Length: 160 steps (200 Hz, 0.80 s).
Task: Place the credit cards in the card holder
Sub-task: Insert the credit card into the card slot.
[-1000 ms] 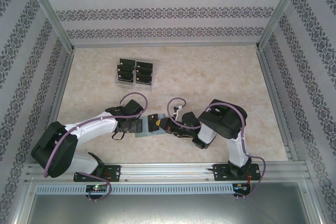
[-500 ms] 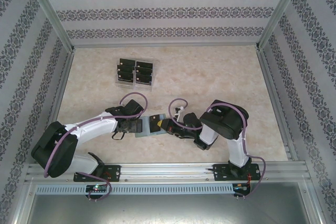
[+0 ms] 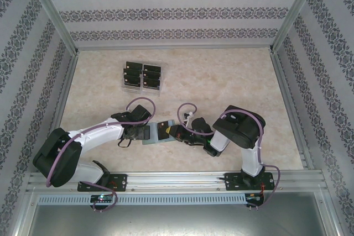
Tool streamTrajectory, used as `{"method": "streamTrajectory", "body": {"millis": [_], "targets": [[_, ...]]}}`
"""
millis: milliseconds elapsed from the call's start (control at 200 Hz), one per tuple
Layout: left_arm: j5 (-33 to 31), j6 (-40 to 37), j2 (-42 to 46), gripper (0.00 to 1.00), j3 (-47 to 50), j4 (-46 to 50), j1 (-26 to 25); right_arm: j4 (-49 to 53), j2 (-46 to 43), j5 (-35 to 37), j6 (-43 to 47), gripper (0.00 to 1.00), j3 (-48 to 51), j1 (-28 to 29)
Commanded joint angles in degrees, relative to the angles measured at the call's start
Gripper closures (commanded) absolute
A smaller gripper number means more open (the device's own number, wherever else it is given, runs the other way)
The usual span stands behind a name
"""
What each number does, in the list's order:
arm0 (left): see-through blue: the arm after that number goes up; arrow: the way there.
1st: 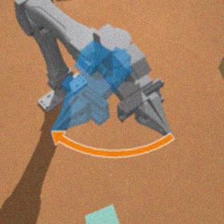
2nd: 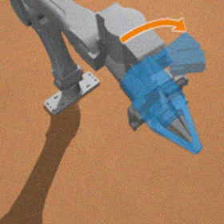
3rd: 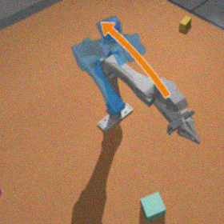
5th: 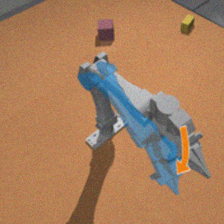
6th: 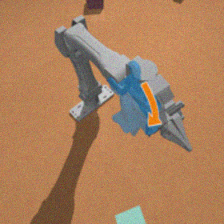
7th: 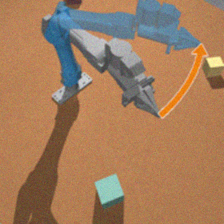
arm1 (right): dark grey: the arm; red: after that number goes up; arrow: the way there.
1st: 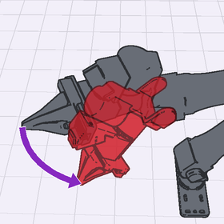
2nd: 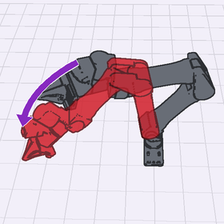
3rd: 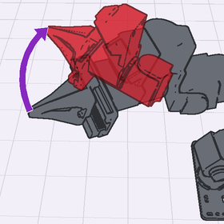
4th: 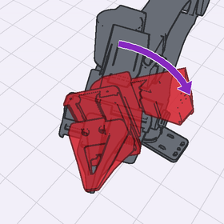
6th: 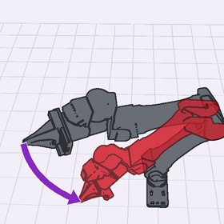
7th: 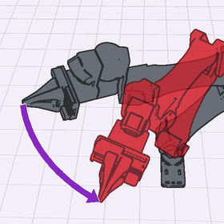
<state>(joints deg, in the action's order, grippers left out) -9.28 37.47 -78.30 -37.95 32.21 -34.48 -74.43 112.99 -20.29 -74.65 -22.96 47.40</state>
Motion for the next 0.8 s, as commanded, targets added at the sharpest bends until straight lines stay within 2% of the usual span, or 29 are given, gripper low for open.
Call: {"method": "streamTrajectory", "body": {"millis": [0, 794], "targets": [[-0.82, -0.38, -0.19, 0.01, 0.11, 1.98, 0.47, 3.95, 3.13, 0.21, 1.70, 1.00, -0.82, 0.67], [-0.65, -0.21, -0.14, 0.01, 0.46, 1.55, 0.44, 4.74, 3.99, -0.48, 0.74, 1.00, -1.27, 3.49]]}}
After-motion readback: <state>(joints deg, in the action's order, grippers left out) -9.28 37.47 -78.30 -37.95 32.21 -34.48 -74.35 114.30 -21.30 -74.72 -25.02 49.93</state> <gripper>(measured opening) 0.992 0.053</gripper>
